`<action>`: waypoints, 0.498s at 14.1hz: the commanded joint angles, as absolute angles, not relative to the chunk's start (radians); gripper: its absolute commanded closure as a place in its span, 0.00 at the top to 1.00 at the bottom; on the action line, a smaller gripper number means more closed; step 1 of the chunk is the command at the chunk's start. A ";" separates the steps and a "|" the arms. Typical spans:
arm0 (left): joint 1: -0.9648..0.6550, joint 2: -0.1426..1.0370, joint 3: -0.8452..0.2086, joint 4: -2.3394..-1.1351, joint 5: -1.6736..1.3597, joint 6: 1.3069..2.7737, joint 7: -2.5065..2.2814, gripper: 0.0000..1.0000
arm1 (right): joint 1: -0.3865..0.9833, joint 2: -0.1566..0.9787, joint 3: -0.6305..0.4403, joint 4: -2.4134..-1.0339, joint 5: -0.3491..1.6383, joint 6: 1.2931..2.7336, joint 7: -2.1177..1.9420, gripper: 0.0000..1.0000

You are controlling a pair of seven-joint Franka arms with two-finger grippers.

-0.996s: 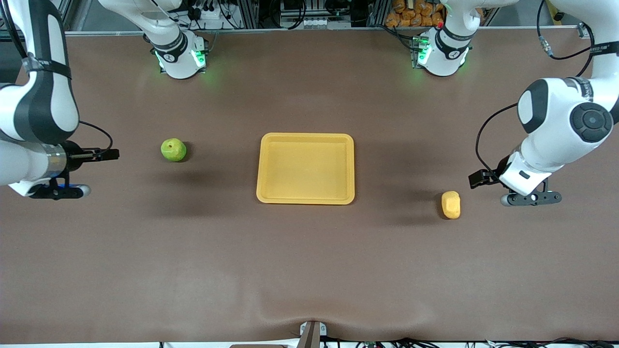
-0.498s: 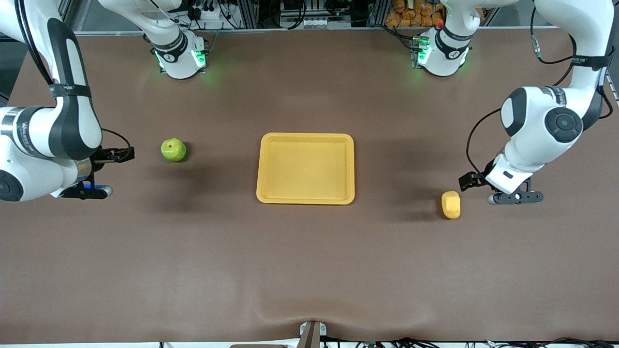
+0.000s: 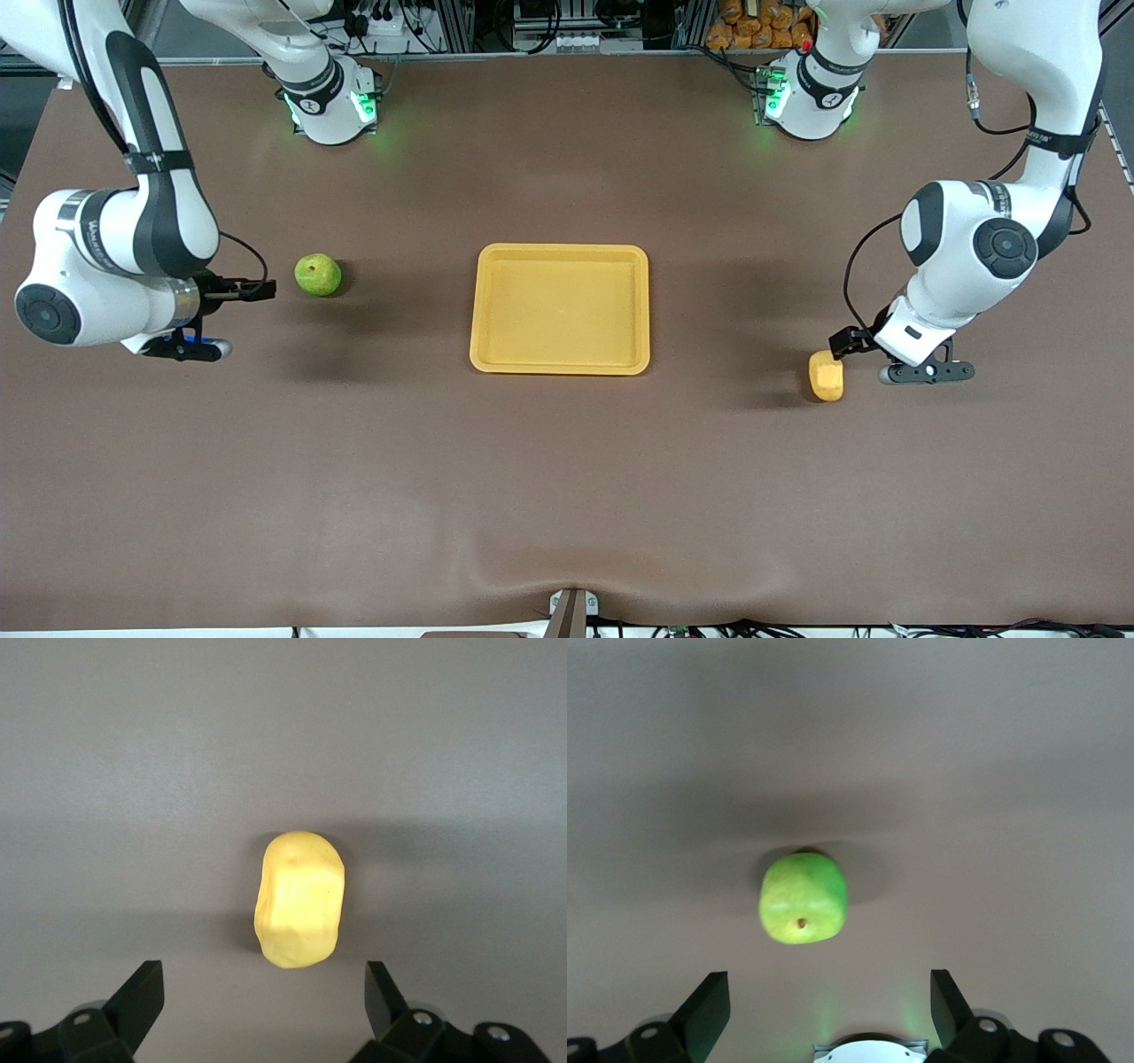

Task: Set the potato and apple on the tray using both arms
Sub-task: 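Lower the right gripper to the apple while the left gripper reaches the potato, then close the right gripper on the apple while the left gripper grasps the potato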

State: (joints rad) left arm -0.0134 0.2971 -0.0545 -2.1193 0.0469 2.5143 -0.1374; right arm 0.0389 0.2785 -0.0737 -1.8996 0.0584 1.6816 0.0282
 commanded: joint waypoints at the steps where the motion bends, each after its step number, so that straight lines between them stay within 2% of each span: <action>1: -0.014 0.328 -0.054 -2.125 0.063 2.566 -0.129 1.00 | 0.074 0.207 -0.075 -2.002 0.077 1.758 0.038 1.00; 7: -0.026 0.388 -0.058 -2.105 0.069 2.626 -0.129 1.00 | 0.095 0.173 -0.075 -2.179 0.077 1.966 0.040 1.00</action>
